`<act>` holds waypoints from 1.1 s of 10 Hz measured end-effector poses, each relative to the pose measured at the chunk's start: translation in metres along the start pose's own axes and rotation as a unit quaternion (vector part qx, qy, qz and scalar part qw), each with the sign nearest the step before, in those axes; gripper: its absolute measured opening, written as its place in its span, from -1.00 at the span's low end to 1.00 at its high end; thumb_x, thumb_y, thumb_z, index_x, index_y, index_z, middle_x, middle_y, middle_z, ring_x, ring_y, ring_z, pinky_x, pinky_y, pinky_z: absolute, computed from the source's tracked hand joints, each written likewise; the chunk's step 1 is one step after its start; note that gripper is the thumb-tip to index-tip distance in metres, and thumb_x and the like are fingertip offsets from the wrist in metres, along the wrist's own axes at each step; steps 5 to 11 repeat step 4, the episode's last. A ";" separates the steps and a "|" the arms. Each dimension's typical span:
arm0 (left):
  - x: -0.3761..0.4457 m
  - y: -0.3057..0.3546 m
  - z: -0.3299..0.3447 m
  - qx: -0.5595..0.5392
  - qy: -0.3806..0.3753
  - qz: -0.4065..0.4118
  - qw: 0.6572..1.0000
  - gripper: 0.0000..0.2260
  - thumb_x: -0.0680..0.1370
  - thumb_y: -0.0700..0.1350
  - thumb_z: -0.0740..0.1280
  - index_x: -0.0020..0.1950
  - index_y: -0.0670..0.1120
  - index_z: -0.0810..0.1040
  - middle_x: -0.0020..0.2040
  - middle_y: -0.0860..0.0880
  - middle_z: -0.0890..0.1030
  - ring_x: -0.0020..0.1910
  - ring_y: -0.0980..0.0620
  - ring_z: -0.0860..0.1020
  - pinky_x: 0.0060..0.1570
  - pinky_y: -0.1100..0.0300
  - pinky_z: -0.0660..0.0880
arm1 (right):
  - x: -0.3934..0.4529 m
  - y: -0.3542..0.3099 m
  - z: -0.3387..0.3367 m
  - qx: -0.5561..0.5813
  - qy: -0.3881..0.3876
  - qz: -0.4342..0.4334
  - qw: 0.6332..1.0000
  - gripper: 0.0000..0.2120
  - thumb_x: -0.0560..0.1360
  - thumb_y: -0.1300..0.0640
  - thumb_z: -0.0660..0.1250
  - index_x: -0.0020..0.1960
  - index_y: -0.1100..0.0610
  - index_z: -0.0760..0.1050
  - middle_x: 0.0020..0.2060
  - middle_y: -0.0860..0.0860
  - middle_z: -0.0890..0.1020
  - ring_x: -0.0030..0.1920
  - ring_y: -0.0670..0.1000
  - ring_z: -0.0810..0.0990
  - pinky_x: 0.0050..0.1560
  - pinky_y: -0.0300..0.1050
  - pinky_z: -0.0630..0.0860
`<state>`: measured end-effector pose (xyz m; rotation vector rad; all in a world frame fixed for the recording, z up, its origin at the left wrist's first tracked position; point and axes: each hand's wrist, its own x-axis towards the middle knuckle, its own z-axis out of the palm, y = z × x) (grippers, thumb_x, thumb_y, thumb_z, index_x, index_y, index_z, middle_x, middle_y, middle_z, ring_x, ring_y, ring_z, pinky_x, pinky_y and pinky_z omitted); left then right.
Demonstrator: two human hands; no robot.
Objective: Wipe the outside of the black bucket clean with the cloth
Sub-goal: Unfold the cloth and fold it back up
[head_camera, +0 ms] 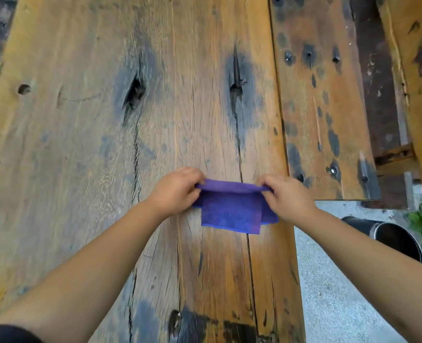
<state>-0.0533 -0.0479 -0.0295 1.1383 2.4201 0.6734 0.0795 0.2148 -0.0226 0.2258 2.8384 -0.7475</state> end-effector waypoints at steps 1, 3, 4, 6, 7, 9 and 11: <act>-0.028 0.007 0.010 0.076 -0.051 0.051 0.994 -0.88 0.38 -0.26 0.43 -0.10 -0.15 0.60 0.06 -0.12 0.65 0.09 -0.16 0.60 0.03 -0.02 0.52 | -0.031 -0.004 0.018 -0.102 -0.069 -0.040 0.992 -0.83 0.42 0.18 0.29 -0.02 0.02 0.55 -0.09 -0.01 0.65 0.00 0.14 0.59 -0.04 0.02 0.46; -0.069 0.018 0.045 0.221 -0.210 -0.014 0.952 -0.70 0.52 0.03 0.24 0.22 0.01 0.51 0.56 -0.02 0.22 0.50 -0.06 0.21 0.35 -0.02 0.21 | -0.072 -0.003 0.050 -0.179 -0.128 -0.037 0.975 -0.72 0.44 0.04 0.30 0.15 -0.03 0.53 0.13 -0.05 0.55 0.21 0.07 0.49 0.19 0.06 0.35; -0.069 0.027 0.039 0.205 -0.231 -0.034 0.950 -0.53 0.51 0.15 0.22 0.40 0.07 0.36 0.59 -0.03 0.14 0.53 -0.09 0.14 0.41 -0.07 0.15 | -0.073 -0.009 0.042 -0.214 -0.146 -0.035 0.965 -0.67 0.46 -0.10 0.23 0.17 -0.05 0.52 0.18 -0.05 0.54 0.28 0.08 0.42 0.25 0.12 0.33; -0.069 0.027 0.039 0.205 -0.231 -0.034 0.950 -0.53 0.51 0.15 0.22 0.40 0.07 0.36 0.59 -0.03 0.14 0.53 -0.09 0.14 0.41 -0.07 0.15 | -0.073 -0.009 0.042 -0.214 -0.146 -0.035 0.965 -0.67 0.46 -0.10 0.23 0.17 -0.05 0.52 0.18 -0.05 0.54 0.28 0.08 0.42 0.25 0.12 0.33; -0.069 0.027 0.039 0.205 -0.231 -0.034 0.950 -0.53 0.51 0.15 0.22 0.40 0.07 0.36 0.59 -0.03 0.14 0.53 -0.09 0.14 0.41 -0.07 0.15 | -0.073 -0.009 0.042 -0.214 -0.146 -0.035 0.965 -0.67 0.46 -0.10 0.23 0.17 -0.05 0.52 0.18 -0.05 0.54 0.28 0.08 0.42 0.25 0.12 0.33; -0.069 0.027 0.039 0.205 -0.231 -0.034 0.950 -0.53 0.51 0.15 0.22 0.40 0.07 0.36 0.59 -0.03 0.14 0.53 -0.09 0.14 0.41 -0.07 0.15 | -0.073 -0.009 0.042 -0.214 -0.146 -0.035 0.965 -0.67 0.46 -0.10 0.23 0.17 -0.05 0.52 0.18 -0.05 0.54 0.28 0.08 0.42 0.25 0.12 0.33; -0.069 0.027 0.039 0.205 -0.231 -0.034 0.950 -0.53 0.51 0.15 0.22 0.40 0.07 0.36 0.59 -0.03 0.14 0.53 -0.09 0.14 0.41 -0.07 0.15 | -0.073 -0.009 0.042 -0.214 -0.146 -0.035 0.965 -0.67 0.46 -0.10 0.23 0.17 -0.05 0.52 0.18 -0.05 0.54 0.28 0.08 0.42 0.25 0.12 0.33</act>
